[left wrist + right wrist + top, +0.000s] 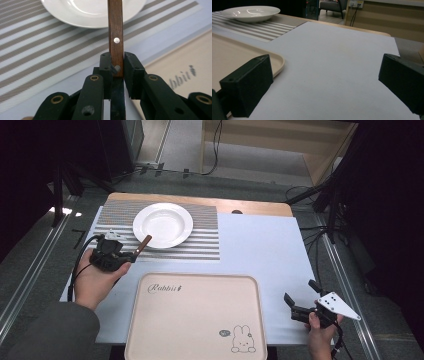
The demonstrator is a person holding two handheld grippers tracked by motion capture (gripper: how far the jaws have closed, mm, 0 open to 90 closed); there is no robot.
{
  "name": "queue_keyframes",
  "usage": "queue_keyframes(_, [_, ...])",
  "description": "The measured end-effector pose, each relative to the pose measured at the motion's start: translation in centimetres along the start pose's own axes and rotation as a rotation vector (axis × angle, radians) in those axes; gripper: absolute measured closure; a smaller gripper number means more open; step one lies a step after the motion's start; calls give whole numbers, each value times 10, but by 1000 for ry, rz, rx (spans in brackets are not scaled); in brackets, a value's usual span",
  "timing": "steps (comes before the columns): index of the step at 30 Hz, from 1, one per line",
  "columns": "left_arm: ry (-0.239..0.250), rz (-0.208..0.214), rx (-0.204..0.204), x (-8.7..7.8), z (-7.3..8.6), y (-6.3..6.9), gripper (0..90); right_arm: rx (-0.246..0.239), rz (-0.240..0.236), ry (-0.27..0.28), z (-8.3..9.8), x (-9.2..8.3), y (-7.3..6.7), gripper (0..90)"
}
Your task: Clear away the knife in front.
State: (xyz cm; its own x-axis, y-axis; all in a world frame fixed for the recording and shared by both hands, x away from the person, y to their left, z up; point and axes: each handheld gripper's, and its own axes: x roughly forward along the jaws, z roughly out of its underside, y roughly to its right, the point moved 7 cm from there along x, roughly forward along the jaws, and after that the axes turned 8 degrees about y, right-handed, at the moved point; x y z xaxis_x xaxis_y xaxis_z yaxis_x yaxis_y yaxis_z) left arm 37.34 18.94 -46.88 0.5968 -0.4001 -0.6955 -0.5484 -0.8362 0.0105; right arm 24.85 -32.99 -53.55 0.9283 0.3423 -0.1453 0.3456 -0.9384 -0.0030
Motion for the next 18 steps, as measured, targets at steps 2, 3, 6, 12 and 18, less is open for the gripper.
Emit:
queue_keyframes(2, [5,11,1,-2,4,7,775,0,0,1,0,0,0,0])
queue_keyframes(3, [6,17,-1,-3,6,10,775,0,0,0,0,0,0,0])
queue_keyframes(6, [10,29,4,-5,12,19,775,0,0,-1,0,0,0,0])
queue_keyframes(12, [8,49,4,-9,26,35,775,-2,1,-1,0,0,0,0])
queue_keyframes(18, [11,58,5,-12,35,48,775,-1,3,-2,0,0,-1,0])
